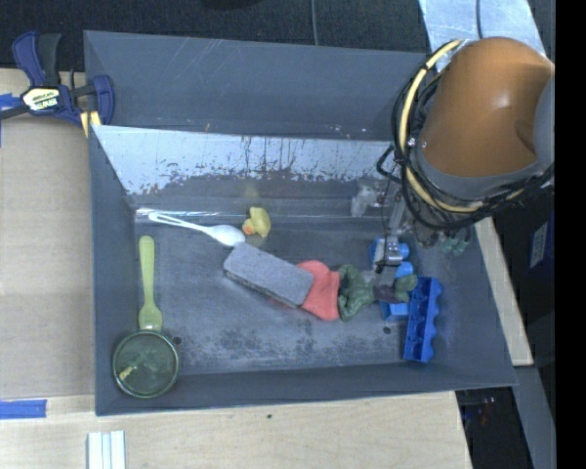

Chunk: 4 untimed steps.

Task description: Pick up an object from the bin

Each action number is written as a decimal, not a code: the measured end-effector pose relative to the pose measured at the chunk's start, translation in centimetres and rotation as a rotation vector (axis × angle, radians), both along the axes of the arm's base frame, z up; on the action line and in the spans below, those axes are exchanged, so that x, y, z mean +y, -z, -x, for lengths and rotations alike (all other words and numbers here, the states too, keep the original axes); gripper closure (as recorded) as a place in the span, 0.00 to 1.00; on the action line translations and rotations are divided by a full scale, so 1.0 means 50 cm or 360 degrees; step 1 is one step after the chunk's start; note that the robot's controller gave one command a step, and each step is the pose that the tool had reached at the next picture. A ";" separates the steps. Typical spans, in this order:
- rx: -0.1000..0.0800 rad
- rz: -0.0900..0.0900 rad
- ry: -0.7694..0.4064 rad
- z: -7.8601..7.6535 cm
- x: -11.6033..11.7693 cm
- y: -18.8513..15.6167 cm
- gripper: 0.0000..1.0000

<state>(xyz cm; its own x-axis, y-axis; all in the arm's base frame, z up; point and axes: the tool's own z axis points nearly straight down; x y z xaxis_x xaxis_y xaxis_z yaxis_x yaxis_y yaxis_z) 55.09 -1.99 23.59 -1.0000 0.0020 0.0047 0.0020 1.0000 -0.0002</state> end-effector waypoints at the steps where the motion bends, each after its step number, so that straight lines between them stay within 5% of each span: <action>1: -0.0014 0.0000 0.0000 -0.002 0.000 -0.010 0.00; 2: -0.0005 0.0003 -0.0307 0.021 0.062 -0.052 0.00; 3: -0.0033 0.0003 -0.0696 -0.038 0.109 0.011 0.00; 4: -0.0022 -0.0002 -0.0531 -0.068 0.148 0.076 0.00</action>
Offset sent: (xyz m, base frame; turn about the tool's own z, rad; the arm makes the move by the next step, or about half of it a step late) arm -0.0276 0.0854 0.0631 -0.4864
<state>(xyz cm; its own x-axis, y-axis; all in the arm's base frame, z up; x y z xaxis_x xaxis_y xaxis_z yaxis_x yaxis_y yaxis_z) 58.49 5.40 19.82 -0.9456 -0.3253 -0.0093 -0.3253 0.9456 -0.0012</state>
